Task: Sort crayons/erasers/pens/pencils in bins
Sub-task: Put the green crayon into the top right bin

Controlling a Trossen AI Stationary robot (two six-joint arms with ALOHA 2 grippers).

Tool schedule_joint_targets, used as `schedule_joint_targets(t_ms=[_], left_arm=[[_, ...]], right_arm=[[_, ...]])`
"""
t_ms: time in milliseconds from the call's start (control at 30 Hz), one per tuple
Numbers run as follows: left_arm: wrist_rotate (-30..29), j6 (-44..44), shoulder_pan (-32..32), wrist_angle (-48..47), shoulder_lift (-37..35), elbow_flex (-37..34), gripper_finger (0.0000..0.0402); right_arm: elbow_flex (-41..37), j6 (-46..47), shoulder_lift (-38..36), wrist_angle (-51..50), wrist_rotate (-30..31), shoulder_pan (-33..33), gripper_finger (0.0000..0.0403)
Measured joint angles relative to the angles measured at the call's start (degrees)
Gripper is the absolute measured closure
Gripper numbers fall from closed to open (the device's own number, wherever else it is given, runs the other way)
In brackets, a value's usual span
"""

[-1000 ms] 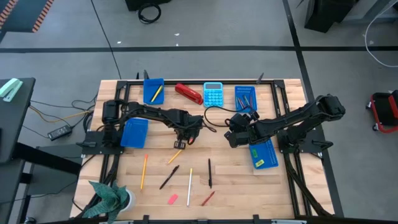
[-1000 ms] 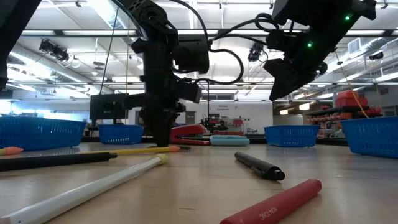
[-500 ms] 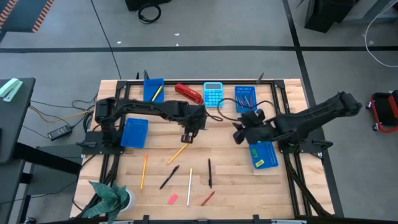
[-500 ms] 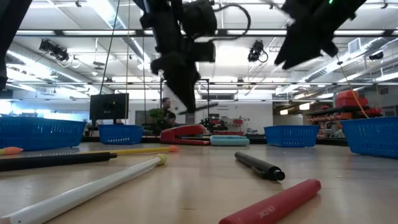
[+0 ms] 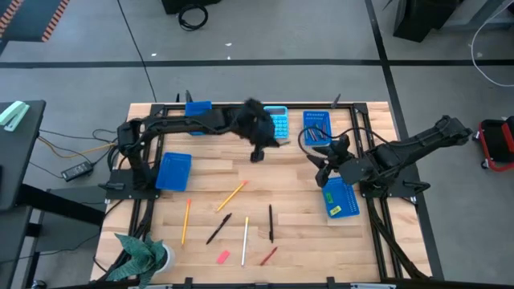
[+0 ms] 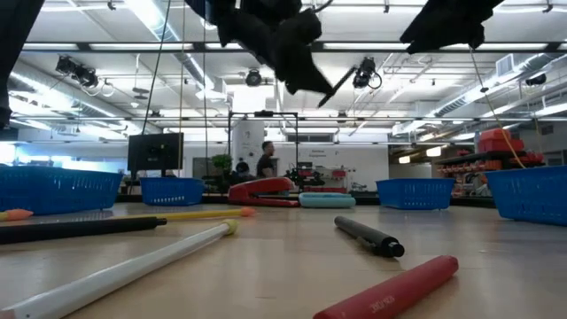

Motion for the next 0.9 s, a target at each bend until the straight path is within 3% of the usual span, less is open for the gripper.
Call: schedule_joint_targets(t_ms=[200,333,667,900], left_arm=[[10.82,-6.73,3.11,12.77,0.53,0.06,0.0364],[14.75,-7.44,3.54,17.31,1.06,0.04,0.0369],[18.97,-16.82,3.08,32.58,5.31,0.01,0.0362],[19.01,-15.83,2.84,34.38,5.37,-0.01,0.0371]], right_arm=[[-0.06,-7.51,0.65,5.0,7.58,-0.04,0.0231],[-0.06,-14.63,0.44,11.46,7.75,-0.45,0.0231],[-0.04,-19.14,0.62,19.26,2.81,-5.88,0.0231],[-0.04,-19.22,0.65,20.88,2.33,-7.83,0.0231]])
